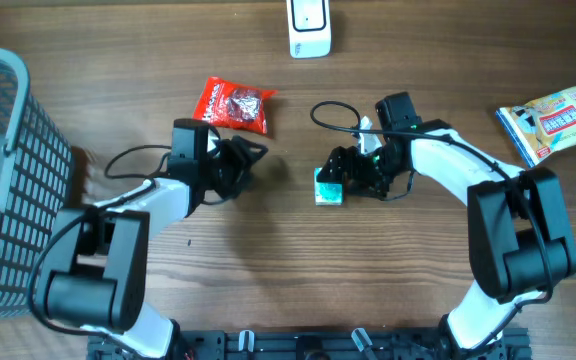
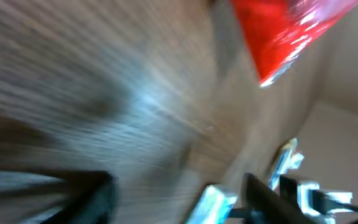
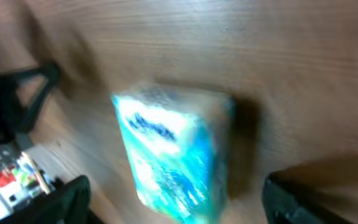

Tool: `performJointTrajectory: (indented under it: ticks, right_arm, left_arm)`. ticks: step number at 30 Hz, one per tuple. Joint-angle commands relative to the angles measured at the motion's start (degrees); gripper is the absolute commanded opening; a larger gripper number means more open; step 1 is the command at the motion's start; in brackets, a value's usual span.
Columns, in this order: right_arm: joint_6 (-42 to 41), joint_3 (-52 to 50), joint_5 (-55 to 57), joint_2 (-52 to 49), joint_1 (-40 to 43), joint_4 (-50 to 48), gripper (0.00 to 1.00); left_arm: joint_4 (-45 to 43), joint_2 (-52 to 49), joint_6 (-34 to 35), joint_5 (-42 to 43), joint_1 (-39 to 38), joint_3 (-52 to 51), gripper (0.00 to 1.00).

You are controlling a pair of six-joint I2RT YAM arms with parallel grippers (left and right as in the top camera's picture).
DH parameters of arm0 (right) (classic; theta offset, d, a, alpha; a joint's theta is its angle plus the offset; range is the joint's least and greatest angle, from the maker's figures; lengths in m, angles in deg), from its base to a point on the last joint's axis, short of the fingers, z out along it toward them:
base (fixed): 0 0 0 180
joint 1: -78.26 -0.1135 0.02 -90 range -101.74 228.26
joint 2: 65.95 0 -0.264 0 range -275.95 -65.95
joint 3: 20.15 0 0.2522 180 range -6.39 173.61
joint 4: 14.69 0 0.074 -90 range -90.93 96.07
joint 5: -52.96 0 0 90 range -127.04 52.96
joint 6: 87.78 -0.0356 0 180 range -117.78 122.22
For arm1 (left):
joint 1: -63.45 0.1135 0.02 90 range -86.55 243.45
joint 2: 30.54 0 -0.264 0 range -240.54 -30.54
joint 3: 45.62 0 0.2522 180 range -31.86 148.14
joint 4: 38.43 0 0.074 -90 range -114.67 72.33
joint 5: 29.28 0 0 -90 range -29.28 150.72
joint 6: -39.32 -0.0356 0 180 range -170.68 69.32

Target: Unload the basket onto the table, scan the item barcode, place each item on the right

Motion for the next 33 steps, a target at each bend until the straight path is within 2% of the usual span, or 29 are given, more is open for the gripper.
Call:
performJointTrajectory:
  ticks: [1,4,5,8,9,12,15,17,18,19,21,23,24,26,30,33]
  right_arm:
    - [2.56,2.86,12.74,-0.26,0.26,7.78,0.91]
    - [3.54,7.21,16.92,2.01,0.26,14.75,1.0]
    - [4.55,9.05,16.87,3.17,0.46,16.26,1.0]
    - [5.49,11.37,16.65,4.9,2.08,17.22,1.0]
    - [5.57,12.09,16.65,5.2,3.1,18.23,1.0]
    - [9.05,12.96,14.12,5.27,6.64,20.65,1.0]
    - [13.14,12.94,10.14,5.27,10.23,22.49,1.0]
    - [13.22,12.94,9.01,5.27,12.33,22.75,1.0]
    - [13.29,12.94,8.66,5.27,13.16,22.75,1.0]
    - [13.29,12.9,8.66,5.27,13.38,22.77,1.0]
    - [14.53,12.83,8.68,5.27,13.38,23.12,1.0]
    - [14.49,12.79,8.68,5.27,13.35,23.23,1.0]
    - [14.45,12.79,8.66,5.27,13.35,23.12,1.0]
    - [14.32,12.79,8.66,5.27,13.33,22.51,1.0]
    - [14.36,12.7,8.68,5.27,13.33,22.38,1.0]
    - [14.36,12.68,8.68,5.27,13.33,22.18,1.0]
  left_arm:
    - [1.2,-4.2,-3.19,3.34,-1.57,-3.48,0.44]
    - [-3.5,-4.2,0.09,5.16,-4.98,-3.48,0.4]
    - [-6.1,-4.2,1.64,5.09,-7.45,-3.48,0.4]
    - [-10.32,-4.2,6.01,2.95,-13.18,-3.48,0.57]
    - [-10.67,-4.2,7.13,0.13,-15.13,-3.48,0.7]
    - [-10.62,-4.22,10.12,-7.67,-19.76,-3.48,0.74]
    - [-11.23,-4.22,10.14,-11.85,-23.06,-3.48,0.79]
    - [-11.26,-4.22,10.16,-14.95,-24.33,-3.48,0.8]
    - [-11.26,-4.22,11.08,-16.46,-24.74,-3.48,0.77]
    - [-11.3,-4.22,11.5,-16.63,-24.83,-3.48,0.67]
    - [-11.58,-4.22,11.45,-17.07,-24.83,-3.48,0.55]
    - [-11.67,-4.22,11.45,-17.25,-24.83,-3.48,0.47]
    - [-11.65,-4.22,11.43,-17.25,-24.83,-3.48,0.47]
    - [-11.61,-4.22,11.41,-17.22,-24.83,-3.48,0.38]
    - [-11.63,-4.22,11.17,-17.22,-24.83,-3.48,0.04]
    - [-11.65,-4.17,11.17,-17.18,-24.7,-3.48,0.04]
